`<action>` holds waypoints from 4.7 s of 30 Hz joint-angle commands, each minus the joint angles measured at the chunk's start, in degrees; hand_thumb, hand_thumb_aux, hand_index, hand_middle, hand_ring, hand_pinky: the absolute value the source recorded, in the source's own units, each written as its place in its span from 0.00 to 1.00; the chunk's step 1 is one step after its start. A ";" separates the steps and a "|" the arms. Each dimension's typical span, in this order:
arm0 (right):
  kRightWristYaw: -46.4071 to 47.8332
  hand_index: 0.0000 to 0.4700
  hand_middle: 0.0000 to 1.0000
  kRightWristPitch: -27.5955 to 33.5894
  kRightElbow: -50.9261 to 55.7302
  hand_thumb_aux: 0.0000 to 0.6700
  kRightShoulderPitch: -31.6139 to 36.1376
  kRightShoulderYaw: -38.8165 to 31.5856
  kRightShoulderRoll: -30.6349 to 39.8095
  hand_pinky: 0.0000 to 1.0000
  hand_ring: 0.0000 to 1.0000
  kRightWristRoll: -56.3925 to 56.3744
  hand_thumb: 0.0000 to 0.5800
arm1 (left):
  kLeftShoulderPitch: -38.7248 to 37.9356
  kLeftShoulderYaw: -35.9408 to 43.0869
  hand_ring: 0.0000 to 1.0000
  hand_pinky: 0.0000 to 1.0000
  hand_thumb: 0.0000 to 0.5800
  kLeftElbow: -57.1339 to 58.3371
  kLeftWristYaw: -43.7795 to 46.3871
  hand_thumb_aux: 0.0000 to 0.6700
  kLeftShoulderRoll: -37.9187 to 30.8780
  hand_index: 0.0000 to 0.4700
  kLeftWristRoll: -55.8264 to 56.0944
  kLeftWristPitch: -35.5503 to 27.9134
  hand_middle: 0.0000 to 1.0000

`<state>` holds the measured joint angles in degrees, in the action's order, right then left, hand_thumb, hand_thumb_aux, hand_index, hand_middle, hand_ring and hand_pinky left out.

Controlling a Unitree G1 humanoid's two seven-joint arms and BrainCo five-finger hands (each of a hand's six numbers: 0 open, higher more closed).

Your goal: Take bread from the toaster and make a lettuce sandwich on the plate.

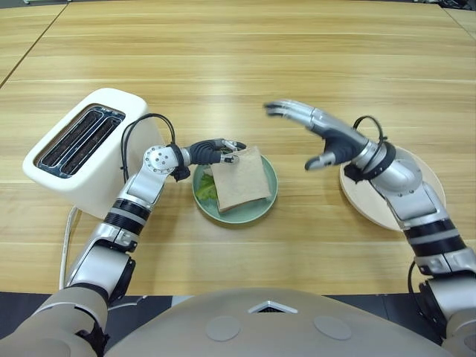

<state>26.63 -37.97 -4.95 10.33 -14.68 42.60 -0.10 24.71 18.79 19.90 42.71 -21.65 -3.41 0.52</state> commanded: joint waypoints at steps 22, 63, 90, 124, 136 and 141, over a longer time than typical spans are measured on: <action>12.72 0.00 0.00 2.36 13.59 0.00 -1.35 -13.11 -6.19 0.00 0.00 16.86 0.00 | 1.66 0.08 0.00 0.00 1.00 3.80 -0.54 1.00 1.01 1.00 -2.35 1.73 0.00; 25.89 1.00 1.00 22.77 -7.78 1.00 -5.72 -5.36 -5.36 1.00 1.00 -22.37 1.00 | -21.74 -9.31 1.00 1.00 1.00 -26.99 30.17 1.00 -17.61 1.00 23.89 5.26 1.00; 3.58 1.00 1.00 16.26 16.83 1.00 1.51 -11.13 -13.43 1.00 1.00 24.26 1.00 | -10.71 5.50 1.00 1.00 1.00 0.78 3.13 1.00 -9.26 1.00 -12.77 18.03 1.00; -28.22 0.00 0.00 24.81 -5.48 0.00 0.02 20.60 -27.39 0.00 0.00 8.13 0.00 | -8.91 -20.09 0.00 0.00 0.00 -16.44 -44.36 0.00 13.79 0.00 -11.40 25.15 0.00; -29.86 0.00 0.00 9.15 -6.85 0.00 -20.34 28.54 -17.77 0.00 0.00 17.32 0.00 | -23.80 -16.77 0.00 0.00 0.00 -26.29 -45.36 0.00 12.23 0.00 -15.21 27.25 0.00; -23.16 0.00 0.00 13.49 -10.51 0.00 -23.34 30.75 -18.03 0.00 0.00 2.41 0.00 | -33.29 -18.14 0.00 0.00 0.00 -39.48 -43.86 0.00 12.39 0.00 -14.04 23.15 0.00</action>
<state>1.81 -26.30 -13.79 -12.21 14.31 24.44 6.36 -6.94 0.97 -17.05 -2.00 -8.85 -17.08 25.14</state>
